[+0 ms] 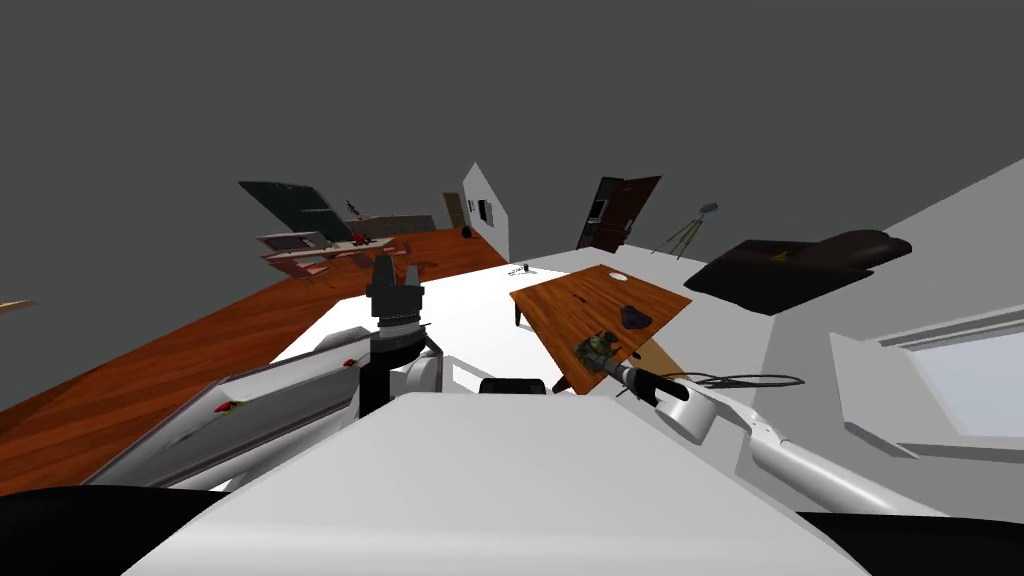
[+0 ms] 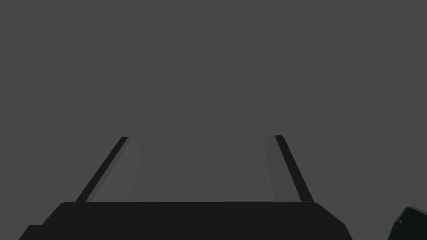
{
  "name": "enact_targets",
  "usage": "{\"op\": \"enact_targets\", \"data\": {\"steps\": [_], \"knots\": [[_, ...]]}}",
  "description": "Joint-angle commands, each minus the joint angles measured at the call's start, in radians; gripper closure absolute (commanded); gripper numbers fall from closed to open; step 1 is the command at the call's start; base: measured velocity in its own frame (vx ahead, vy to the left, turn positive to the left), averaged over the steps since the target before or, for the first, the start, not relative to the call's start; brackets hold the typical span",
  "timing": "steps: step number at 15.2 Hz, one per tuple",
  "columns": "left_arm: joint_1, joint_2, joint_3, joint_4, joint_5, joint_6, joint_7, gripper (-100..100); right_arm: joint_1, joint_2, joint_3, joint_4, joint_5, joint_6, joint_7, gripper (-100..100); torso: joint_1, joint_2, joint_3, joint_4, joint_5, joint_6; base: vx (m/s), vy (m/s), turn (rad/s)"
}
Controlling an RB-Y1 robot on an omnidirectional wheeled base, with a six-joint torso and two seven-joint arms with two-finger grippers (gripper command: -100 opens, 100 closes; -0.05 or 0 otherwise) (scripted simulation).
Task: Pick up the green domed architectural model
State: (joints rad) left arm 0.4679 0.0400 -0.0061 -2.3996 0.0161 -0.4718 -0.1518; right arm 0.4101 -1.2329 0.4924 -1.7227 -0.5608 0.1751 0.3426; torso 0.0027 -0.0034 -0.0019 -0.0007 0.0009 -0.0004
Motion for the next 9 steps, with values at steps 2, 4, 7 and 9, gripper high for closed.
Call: {"op": "enact_targets", "data": {"steps": [2,4,7,9], "knots": [[0.0,0.0,0.0,0.0,0.0,0.0,0.0,0,-0.005,-0.058,0.026,0.025,-0.034,0.044,0.009,-100,0.0,0.0,0.0,0.0,0.0,0.0,0.061,0.025,0.129],[0.0,0.0,0.0,0.0,0.0,0.0,0.0,0,-0.008,-0.084,0.041,0.039,-0.05,0.064,0.015,-100,0.0,0.001,0.0,0.0,0.0,0.0,0.054,0.016,0.126],[0.0,0.0,0.0,0.0,0.0,0.0,0.0,0,-0.016,-0.146,0.078,0.075,-0.09,0.114,0.029,-100,-0.001,0.0,0.0,0.0,0.0,0.0,0.076,0.017,0.219],[0.0,0.0,0.0,0.0,0.0,0.0,0.0,0,-0.018,-0.163,0.087,0.085,-0.1,0.128,0.033,-100,-0.001,-0.001,-0.001,0.0,0.0,0.0,0.072,0.008,0.102]]}}
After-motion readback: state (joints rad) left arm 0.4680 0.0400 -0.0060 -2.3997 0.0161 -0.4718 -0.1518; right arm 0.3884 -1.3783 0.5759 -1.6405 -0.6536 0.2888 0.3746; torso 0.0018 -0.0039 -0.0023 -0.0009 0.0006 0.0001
